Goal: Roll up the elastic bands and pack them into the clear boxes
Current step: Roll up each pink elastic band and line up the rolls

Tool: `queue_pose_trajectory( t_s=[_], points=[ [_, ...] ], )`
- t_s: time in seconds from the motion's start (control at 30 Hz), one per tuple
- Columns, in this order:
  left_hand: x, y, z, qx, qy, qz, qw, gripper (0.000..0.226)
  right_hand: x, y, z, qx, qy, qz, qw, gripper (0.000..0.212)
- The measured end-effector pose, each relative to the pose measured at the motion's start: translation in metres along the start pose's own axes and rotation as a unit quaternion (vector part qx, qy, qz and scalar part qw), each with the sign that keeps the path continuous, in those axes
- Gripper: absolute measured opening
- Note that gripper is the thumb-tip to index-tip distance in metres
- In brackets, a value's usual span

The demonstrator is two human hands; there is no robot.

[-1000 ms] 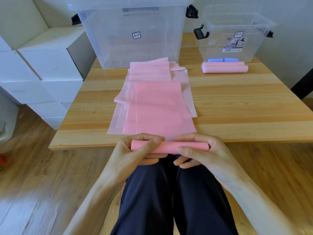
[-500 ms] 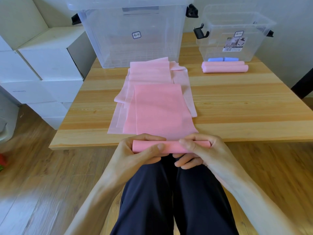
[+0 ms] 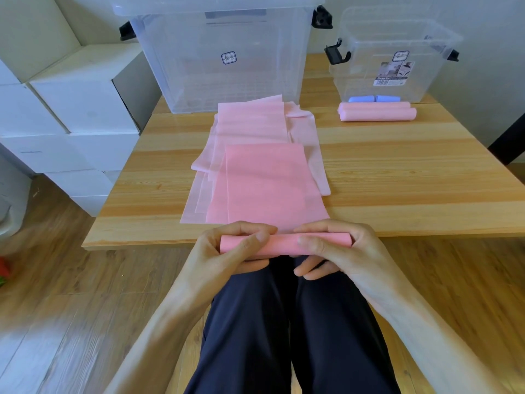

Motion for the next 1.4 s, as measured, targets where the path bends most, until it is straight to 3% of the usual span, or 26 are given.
queue_pose_trajectory(
  t_s=[0.17,0.3,0.5,0.63,0.8,1.4],
  points=[
    [0.0003,-0.0024,0.0005,-0.001,-0.001,0.014,1.0,0.023,0.0006,0.002,0.0011,-0.017,0.015,-0.012,1.0,0.036],
    [0.001,-0.0022,-0.0007,-0.005,-0.005,0.014,1.0,0.026,-0.0004,0.0018,0.0007,0.012,0.008,-0.009,1.0,0.024],
    [0.0017,-0.004,0.0001,-0.029,0.0,0.023,0.999,0.028,0.0016,0.0044,0.0025,0.006,0.017,-0.02,1.0,0.031],
    [0.0017,-0.0024,-0.0011,-0.016,0.0,0.014,1.0,0.029,0.0,0.0013,0.002,0.01,0.003,0.004,1.0,0.021],
    [0.0016,-0.0043,0.001,-0.007,0.012,0.024,1.0,0.017,0.0006,0.0039,0.0035,-0.005,0.014,-0.008,1.0,0.03],
    [0.0025,-0.0048,-0.0024,0.0,-0.012,0.031,0.999,0.026,-0.0006,0.0019,0.0036,-0.007,0.009,0.006,1.0,0.028]
  ],
)
Point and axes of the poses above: each hand's wrist, its own x-axis away from the middle knuckle, its own y-axis out of the palm, z = x × y, the point moved 9 cm from there along -x, towards the middle knuckle, and after that the axes turned 10 degrees about x, right-handed, at the moved point
